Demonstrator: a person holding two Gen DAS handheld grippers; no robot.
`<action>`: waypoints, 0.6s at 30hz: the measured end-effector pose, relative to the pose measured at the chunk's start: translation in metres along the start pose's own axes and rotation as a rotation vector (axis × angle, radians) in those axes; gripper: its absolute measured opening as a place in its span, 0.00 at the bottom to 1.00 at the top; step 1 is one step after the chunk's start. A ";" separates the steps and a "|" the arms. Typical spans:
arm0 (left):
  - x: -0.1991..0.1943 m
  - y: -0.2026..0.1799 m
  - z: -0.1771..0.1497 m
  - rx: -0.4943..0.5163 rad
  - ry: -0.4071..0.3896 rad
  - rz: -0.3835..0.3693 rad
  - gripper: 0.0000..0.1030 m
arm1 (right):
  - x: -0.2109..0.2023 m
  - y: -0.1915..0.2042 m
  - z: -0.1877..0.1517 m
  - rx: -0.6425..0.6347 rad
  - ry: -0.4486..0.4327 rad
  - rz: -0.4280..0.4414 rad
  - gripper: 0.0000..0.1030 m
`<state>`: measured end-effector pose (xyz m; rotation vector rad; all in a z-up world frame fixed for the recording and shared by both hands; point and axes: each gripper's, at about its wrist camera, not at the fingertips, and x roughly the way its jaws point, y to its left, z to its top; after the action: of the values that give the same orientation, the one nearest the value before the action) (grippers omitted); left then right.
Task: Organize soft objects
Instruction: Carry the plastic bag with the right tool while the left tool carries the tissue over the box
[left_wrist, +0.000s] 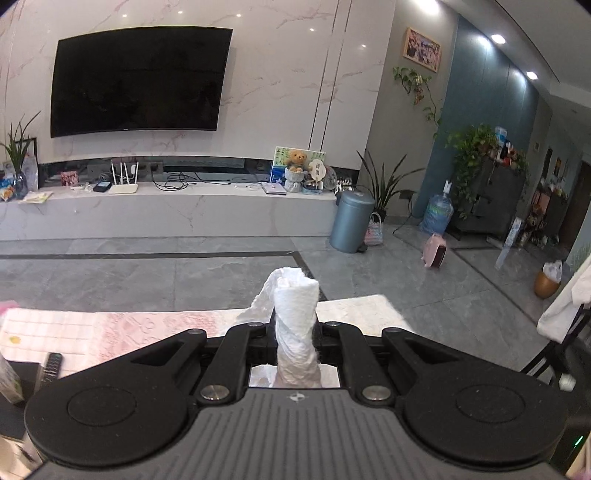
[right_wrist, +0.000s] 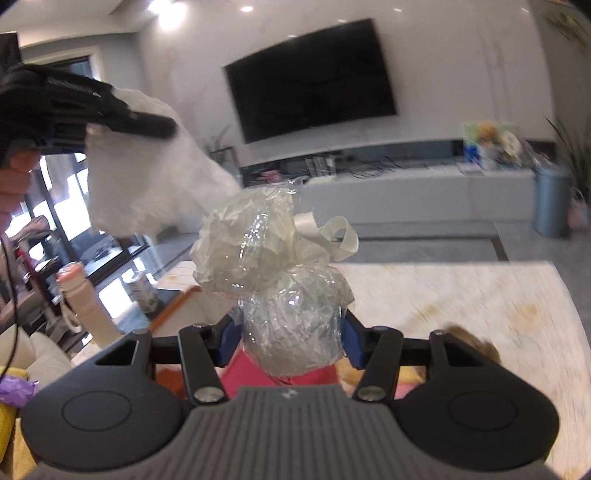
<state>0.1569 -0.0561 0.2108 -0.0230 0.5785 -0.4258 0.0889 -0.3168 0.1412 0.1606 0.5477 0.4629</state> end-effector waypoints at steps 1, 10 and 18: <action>0.000 0.006 -0.002 0.014 0.016 0.011 0.10 | 0.004 0.008 0.007 -0.012 0.001 0.024 0.54; -0.006 0.071 -0.023 0.044 0.076 0.133 0.10 | 0.070 0.071 0.026 -0.044 0.075 0.154 0.54; 0.031 0.120 -0.065 0.048 0.208 0.089 0.10 | 0.138 0.109 0.017 -0.042 0.162 0.193 0.54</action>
<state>0.1913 0.0475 0.1229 0.0942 0.7706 -0.3571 0.1608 -0.1566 0.1207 0.1371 0.6838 0.6789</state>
